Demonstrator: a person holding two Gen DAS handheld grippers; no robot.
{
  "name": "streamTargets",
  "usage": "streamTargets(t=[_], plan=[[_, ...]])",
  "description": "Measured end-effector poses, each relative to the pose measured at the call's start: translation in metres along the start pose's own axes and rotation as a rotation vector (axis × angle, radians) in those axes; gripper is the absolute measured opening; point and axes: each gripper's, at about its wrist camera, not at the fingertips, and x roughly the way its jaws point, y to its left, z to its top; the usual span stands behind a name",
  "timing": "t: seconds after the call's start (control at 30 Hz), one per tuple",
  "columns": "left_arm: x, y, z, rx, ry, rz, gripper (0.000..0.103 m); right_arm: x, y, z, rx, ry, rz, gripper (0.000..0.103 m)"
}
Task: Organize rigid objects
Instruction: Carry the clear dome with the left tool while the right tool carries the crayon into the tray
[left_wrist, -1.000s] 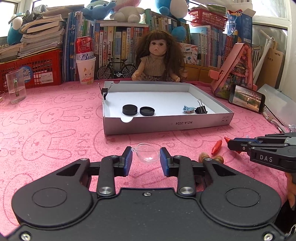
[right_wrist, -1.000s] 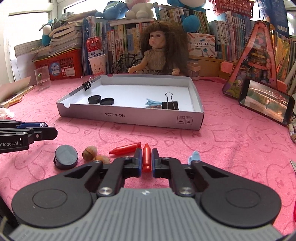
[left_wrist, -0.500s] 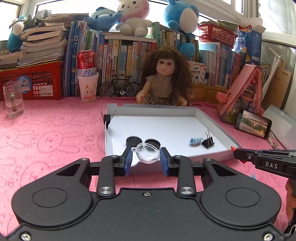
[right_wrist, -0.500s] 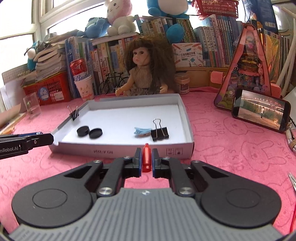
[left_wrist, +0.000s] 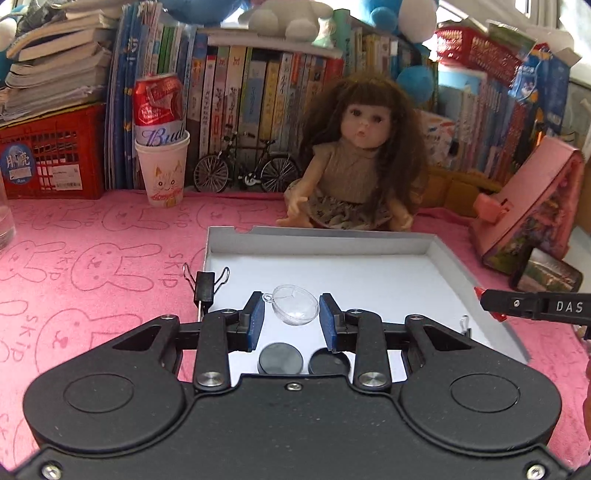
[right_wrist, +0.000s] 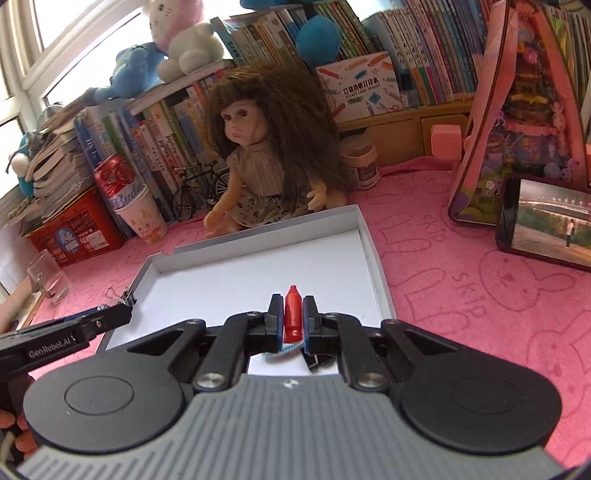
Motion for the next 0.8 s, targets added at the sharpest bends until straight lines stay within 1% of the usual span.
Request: streamTargets(t=[0.13,0.37,0.57,0.67,0.8], plan=[[0.023,0.0,0.006,0.009,0.019,0.021,0.03,0.022,-0.001,0.005,0.035,0.033,0.015,0.013],[0.047,-0.005,0.0,0.018,0.052,0.046,0.03,0.048,0.014,-0.002,0.003,0.068,0.002,0.013],[0.056,-0.012,-0.006,0.044,0.063,0.066,0.03,0.057,0.016,-0.006,-0.011,0.084,-0.016,0.013],[0.06,-0.014,-0.009,0.045,0.074,0.063,0.03,0.062,0.018,-0.009,-0.033,0.1,-0.045,0.013],[0.065,-0.015,-0.011,0.049,0.087,0.072,0.03,0.064,0.017,-0.012,-0.039,0.099,-0.043,0.013]])
